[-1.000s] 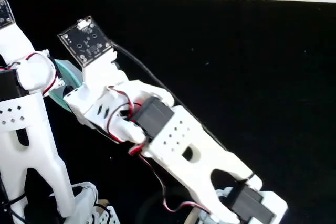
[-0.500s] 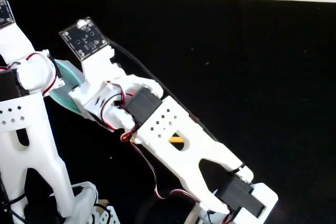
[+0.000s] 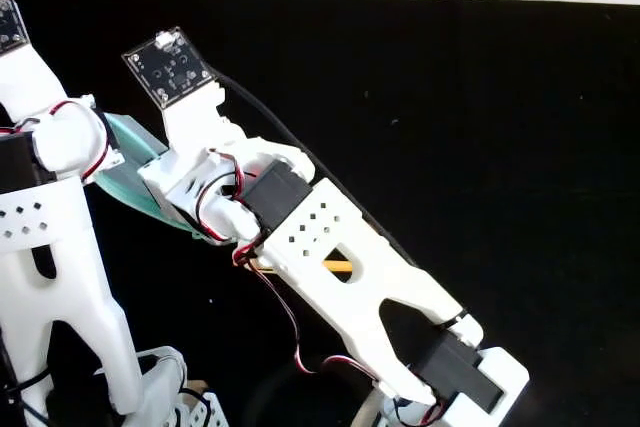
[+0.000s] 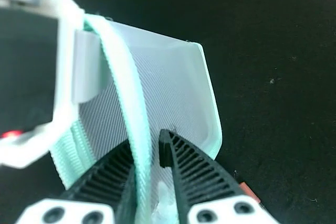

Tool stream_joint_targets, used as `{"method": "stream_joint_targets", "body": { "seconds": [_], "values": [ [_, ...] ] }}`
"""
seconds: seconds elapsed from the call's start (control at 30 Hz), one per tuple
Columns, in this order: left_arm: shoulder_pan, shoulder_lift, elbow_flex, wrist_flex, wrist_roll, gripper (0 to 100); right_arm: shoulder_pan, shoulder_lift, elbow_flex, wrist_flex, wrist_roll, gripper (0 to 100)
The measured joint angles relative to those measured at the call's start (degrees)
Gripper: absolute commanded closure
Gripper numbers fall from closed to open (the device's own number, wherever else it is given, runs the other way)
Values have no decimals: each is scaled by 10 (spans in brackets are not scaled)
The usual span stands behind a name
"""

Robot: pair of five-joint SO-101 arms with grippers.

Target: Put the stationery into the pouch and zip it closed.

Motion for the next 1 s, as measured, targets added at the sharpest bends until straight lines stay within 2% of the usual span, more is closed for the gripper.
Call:
{"method": "stream_joint_targets", "body": {
  "seconds": [0.2,0.33,0.47,0.7,1.0],
  "values": [
    [0,-2,-1,1,-1,982,0,0,-5,15,8,993],
    [2,1,-31,2,-16,877,1,4,-50,59,32,993],
    [0,2,-71,12,-66,806,0,4,-105,105,55,993],
    [0,2,-120,55,-180,801,-11,4,-141,146,119,993],
    [-4,2,-187,90,-375,802,-17,34,-144,150,162,993]
  ]
}}
